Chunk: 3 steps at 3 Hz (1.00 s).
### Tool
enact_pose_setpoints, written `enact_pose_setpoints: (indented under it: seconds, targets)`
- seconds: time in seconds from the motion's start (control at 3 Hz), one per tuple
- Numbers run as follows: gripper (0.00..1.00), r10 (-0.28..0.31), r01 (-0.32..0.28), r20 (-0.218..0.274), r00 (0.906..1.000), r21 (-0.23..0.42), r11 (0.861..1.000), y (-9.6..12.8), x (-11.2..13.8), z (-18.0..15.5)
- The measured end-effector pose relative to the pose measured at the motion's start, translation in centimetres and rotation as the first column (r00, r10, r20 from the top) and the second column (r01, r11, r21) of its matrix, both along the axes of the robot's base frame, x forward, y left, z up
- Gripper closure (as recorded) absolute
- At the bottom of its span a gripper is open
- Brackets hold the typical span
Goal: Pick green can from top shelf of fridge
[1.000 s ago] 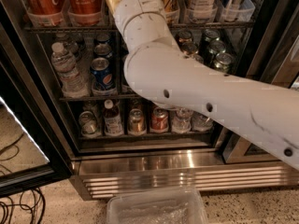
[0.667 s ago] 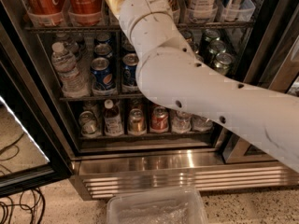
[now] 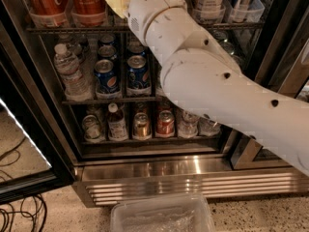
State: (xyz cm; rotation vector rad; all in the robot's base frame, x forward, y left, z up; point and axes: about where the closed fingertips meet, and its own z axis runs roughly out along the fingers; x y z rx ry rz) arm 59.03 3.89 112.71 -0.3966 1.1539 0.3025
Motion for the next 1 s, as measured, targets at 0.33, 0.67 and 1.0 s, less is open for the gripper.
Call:
enact_pose_setpoints:
  seconds: [0.33, 0.67, 1.0]
  targets:
    - [1.0, 0.117, -0.114, -0.075, 0.9903, 0.031, 0.993, 1.2, -0.6, -1.4]
    - [1.0, 0.132, -0.132, -0.158, 0.9786, 0.01, 0.991, 0.3, -1.6, -4.3]
    - [1.0, 0.132, -0.132, -0.158, 0.9785, 0.01, 0.991, 0.3, -1.6, -4.3]
